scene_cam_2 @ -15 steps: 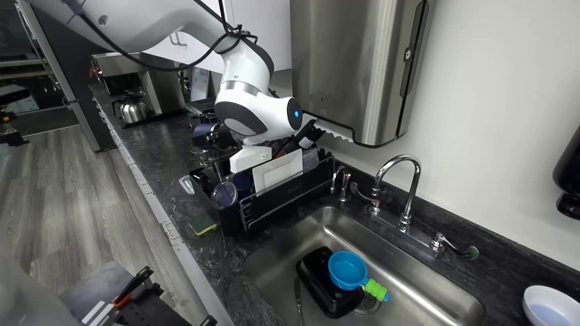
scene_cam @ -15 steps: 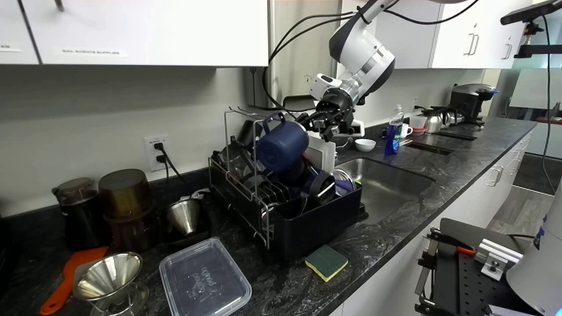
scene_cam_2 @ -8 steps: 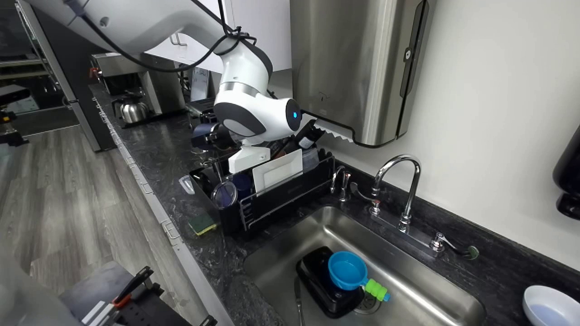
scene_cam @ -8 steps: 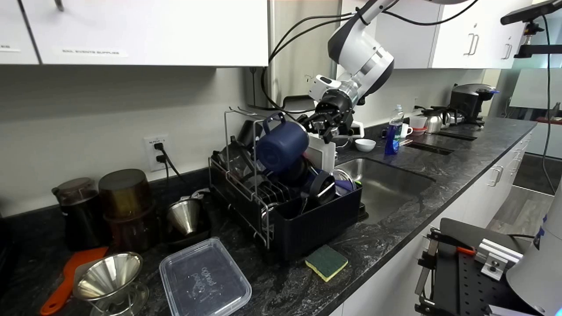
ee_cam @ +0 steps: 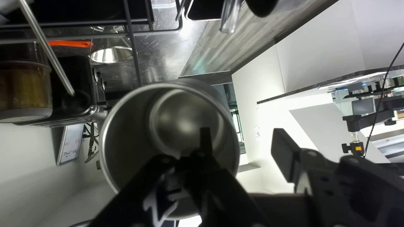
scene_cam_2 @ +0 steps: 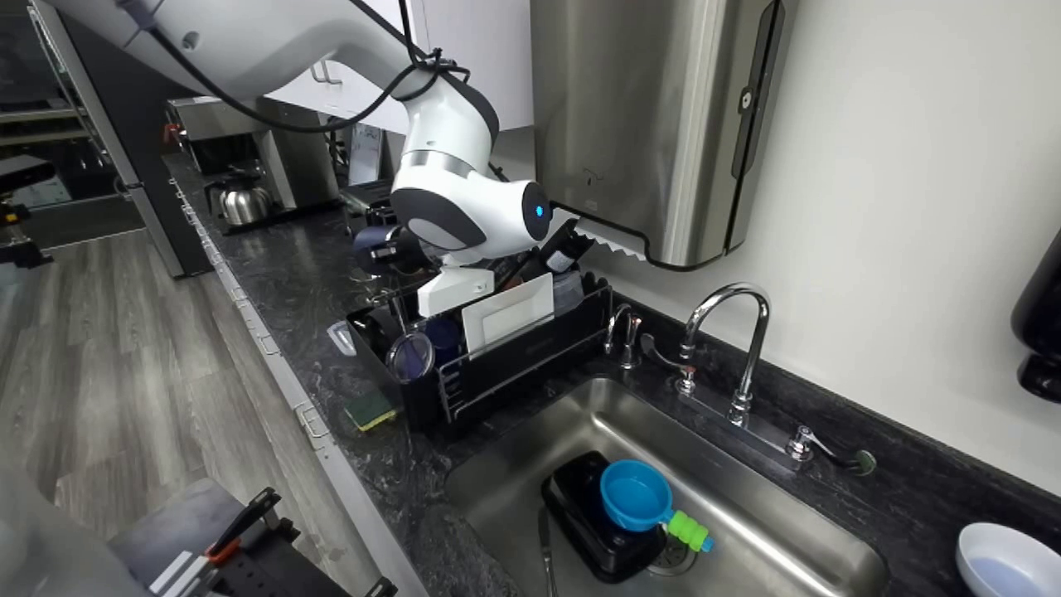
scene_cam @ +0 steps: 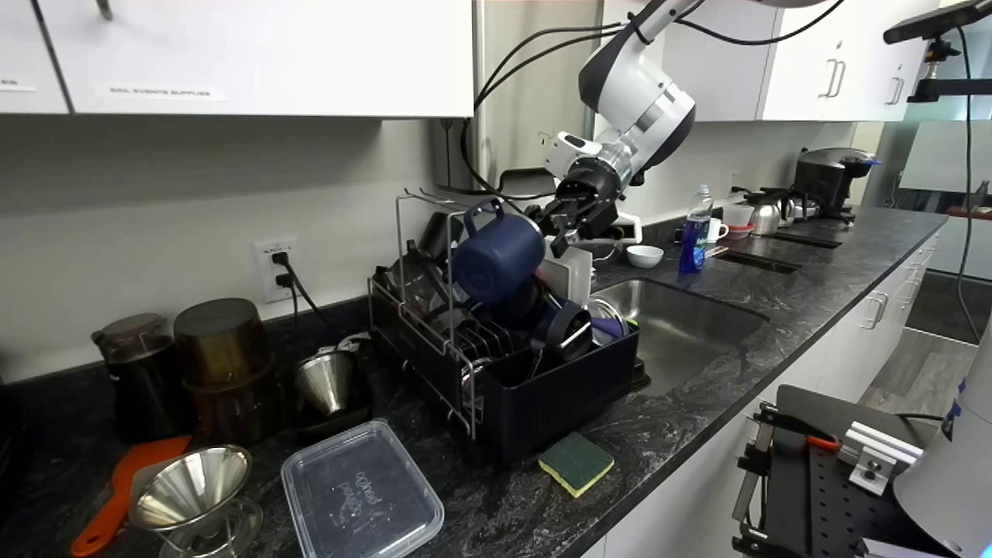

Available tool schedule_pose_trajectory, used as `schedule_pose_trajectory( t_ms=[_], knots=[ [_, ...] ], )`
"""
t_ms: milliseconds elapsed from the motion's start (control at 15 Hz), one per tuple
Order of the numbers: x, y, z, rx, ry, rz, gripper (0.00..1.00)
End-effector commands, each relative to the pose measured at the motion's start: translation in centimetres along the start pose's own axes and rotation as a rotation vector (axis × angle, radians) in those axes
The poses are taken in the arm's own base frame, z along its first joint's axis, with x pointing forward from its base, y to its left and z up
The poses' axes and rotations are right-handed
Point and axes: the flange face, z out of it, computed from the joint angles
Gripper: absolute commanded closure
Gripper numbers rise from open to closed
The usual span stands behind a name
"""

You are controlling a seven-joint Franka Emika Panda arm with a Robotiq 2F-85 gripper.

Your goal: Remove the thermos from the dishrack and place it in the sink

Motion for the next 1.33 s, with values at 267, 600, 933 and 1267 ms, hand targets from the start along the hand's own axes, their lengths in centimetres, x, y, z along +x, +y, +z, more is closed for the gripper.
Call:
schedule_pose_trajectory(
  t_ms=[267, 600, 933, 1267],
  knots=[
    [-0.2, 0.2, 0.3, -0.013, 0.015, -0.018, 0.99],
    [0.3, -0.1, 0.3, 0.003, 0.035, -0.011, 0.98],
    [2.1, -1.5, 0.6, 0.063, 0.077, -0.015, 0.98],
    [4.3, -4.1, 0.4, 0.134, 0.096, 0.0, 0.98]
  ],
)
